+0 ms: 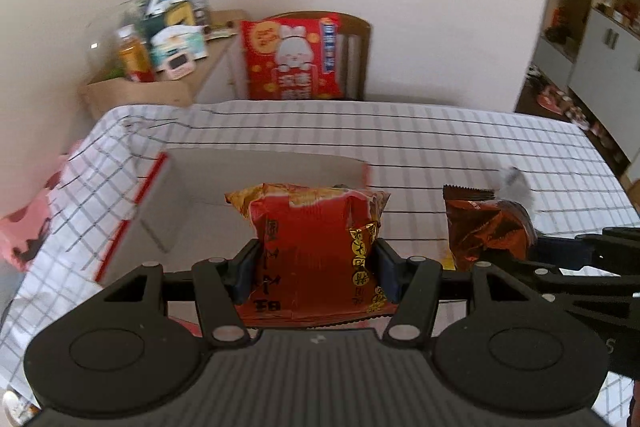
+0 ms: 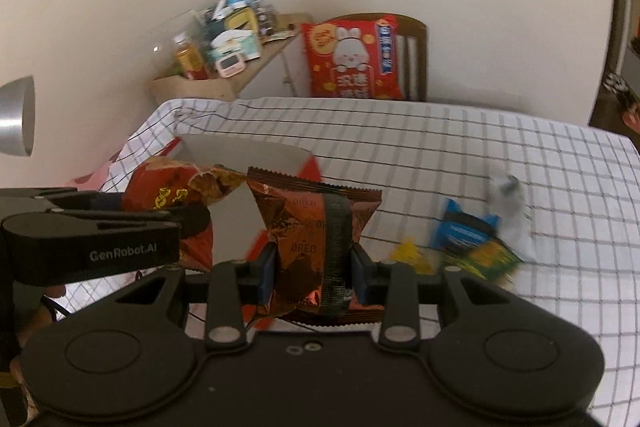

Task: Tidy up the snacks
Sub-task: 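Carry both held packets over the open red box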

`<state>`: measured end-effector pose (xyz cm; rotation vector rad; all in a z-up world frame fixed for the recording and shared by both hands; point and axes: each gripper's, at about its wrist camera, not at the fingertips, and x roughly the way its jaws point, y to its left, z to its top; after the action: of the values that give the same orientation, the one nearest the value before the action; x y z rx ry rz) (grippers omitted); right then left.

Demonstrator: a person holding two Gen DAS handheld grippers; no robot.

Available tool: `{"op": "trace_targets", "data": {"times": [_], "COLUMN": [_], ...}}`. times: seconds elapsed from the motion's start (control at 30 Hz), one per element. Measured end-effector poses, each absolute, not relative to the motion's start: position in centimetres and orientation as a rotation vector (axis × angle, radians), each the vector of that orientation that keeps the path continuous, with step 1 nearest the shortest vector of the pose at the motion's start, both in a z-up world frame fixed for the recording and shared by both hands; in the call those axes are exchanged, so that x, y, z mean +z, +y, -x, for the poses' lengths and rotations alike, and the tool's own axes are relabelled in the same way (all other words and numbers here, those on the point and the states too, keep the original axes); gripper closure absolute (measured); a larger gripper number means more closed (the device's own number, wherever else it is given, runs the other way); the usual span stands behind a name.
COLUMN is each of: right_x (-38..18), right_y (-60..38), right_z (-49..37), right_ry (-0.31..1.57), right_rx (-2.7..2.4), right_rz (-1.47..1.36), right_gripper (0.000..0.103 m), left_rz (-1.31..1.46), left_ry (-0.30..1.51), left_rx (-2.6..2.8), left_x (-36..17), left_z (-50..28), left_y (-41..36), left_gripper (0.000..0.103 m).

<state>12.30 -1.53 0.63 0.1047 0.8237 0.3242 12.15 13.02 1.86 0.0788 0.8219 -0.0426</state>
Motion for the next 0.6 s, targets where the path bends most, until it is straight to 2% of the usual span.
{"op": "trace_targets", "data": {"times": [0.6], "right_x": [-3.6], "right_y": [12.4], "right_z": [-17.8], "right_ry": [0.905], "right_rx": [0.417], "right_rz": [0.1], "right_gripper": [0.067], "left_rz": [-0.065], "left_ry": [0.886], "left_rx": [0.135], "left_x": [-1.8], "left_z": [-17.7], "left_y": [25.3], "left_gripper": [0.045]}}
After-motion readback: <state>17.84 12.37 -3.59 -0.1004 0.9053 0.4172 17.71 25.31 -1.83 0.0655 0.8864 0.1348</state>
